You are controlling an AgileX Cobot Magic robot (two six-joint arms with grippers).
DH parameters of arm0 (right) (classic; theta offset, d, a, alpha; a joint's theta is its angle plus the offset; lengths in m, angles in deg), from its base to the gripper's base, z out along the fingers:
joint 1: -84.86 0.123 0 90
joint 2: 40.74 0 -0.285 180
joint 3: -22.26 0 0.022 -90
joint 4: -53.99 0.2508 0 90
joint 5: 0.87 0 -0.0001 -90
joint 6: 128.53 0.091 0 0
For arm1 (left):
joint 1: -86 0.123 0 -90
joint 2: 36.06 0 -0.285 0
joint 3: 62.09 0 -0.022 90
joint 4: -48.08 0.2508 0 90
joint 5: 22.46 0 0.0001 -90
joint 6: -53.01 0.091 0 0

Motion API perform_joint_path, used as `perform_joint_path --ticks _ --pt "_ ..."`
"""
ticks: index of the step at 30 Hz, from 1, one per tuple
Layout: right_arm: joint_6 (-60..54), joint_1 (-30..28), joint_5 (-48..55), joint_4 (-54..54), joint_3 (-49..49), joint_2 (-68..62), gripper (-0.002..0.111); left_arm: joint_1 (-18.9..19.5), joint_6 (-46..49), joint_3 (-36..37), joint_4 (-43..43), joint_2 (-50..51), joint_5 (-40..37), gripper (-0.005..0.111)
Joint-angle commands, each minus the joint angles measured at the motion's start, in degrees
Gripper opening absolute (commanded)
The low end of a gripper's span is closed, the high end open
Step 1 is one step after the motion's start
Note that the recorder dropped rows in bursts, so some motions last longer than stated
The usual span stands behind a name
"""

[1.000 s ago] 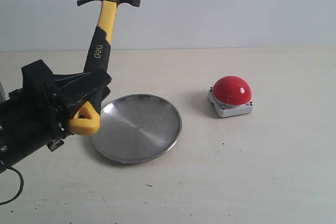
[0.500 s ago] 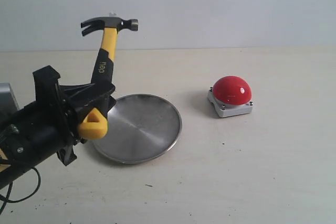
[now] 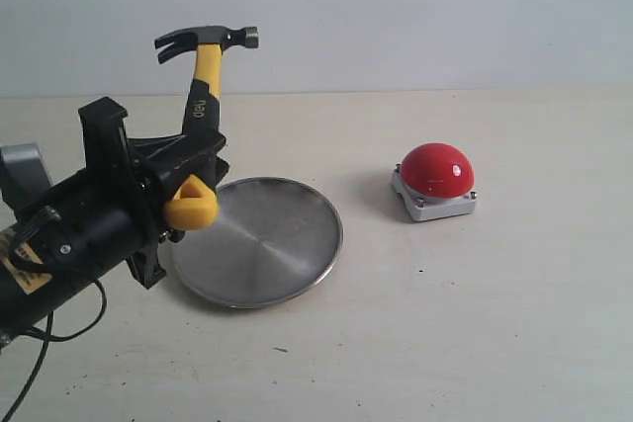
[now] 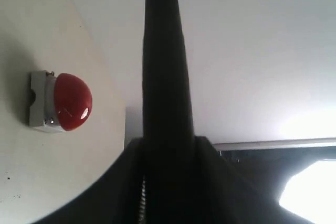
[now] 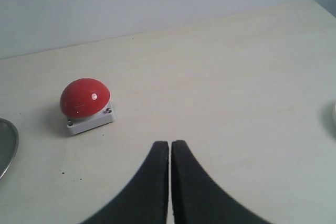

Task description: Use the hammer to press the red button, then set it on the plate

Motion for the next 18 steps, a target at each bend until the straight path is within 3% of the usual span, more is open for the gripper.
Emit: perform_joint_path --ticks 1,12,18 --pt "-0.59 -0.13 -0.95 0.08 0.22 0.25 0.003 0.14 -1.13 -1.28 -2.45 1.07 4.65 0.0" --pt "-1.25 -0.13 -1.03 0.29 0.22 0.25 0.003 0.14 0.62 -1.03 7.19 4.25 4.65 0.0" --pt "-1.51 -0.13 -1.07 0.52 0.22 0.25 0.003 0.14 0.62 -0.14 4.48 6.83 4.65 0.0"
